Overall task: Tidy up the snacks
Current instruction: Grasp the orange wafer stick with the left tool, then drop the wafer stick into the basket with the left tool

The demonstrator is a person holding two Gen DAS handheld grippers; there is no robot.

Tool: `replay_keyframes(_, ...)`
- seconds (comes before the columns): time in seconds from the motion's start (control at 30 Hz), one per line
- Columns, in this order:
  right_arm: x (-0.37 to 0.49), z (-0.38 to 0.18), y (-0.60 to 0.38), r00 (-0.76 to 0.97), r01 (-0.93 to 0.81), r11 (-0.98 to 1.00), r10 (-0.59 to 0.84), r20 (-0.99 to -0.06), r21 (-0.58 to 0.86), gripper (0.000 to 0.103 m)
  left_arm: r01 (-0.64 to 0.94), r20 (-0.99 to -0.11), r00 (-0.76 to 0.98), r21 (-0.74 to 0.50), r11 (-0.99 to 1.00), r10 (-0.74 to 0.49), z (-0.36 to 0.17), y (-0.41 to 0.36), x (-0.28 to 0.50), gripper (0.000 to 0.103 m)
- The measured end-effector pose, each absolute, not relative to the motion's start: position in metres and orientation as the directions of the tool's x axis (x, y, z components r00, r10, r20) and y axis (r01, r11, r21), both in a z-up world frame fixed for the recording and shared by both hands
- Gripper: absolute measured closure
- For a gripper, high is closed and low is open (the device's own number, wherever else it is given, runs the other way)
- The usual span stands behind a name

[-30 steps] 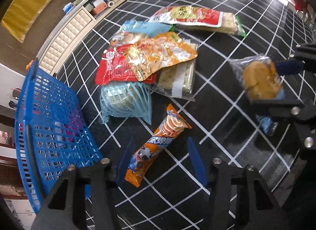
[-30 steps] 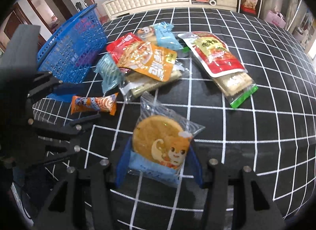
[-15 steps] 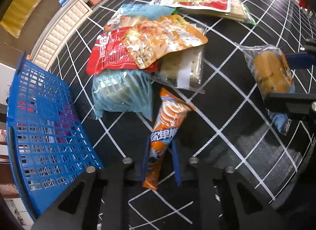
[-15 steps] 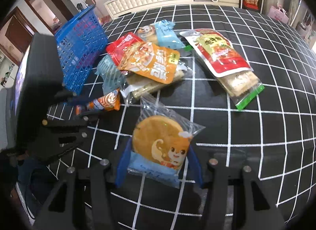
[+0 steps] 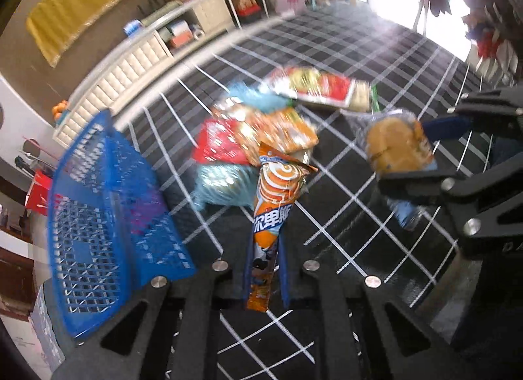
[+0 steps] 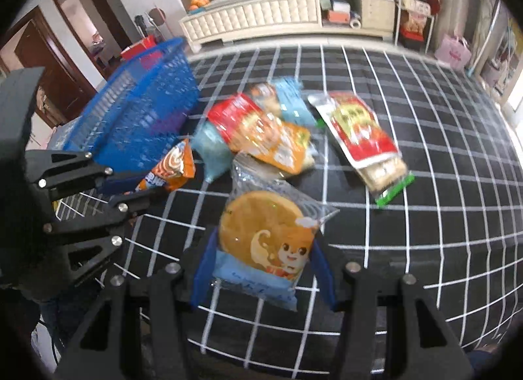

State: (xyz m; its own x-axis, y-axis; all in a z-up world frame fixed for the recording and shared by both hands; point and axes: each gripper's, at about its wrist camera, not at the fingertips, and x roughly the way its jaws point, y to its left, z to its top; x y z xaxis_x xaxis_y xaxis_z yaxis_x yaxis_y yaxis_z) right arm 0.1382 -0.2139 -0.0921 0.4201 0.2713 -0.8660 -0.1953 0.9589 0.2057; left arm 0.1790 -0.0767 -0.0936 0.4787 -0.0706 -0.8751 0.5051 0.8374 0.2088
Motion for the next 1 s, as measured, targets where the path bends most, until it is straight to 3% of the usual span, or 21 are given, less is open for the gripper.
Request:
replay_keyframes(0.3,0.143,-0.030,-0.165,0.492,-0.301,0.939,0.304,-0.816,0.168,0.044,0.412,-0.788,0.608,0.210,0.887,-0.096,-0.019,-0.032,0.154,0.091)
replay_keyframes(0.6,0.163,0.011,-0.100,0.512,-0.415,0.898,0.365,-0.778,0.148,0.044,0.322,-0.740,0.670,0.209,0.923,-0.066,0.023,0.024,0.155,0.091)
replay_keyframes(1.0,0.204,0.002,-0.036,0.481,-0.483,0.866,0.387,-0.787,0.131,0.044,0.174,-0.775,0.631,0.122,0.977,-0.016,0.001,0.111,0.191,0.091)
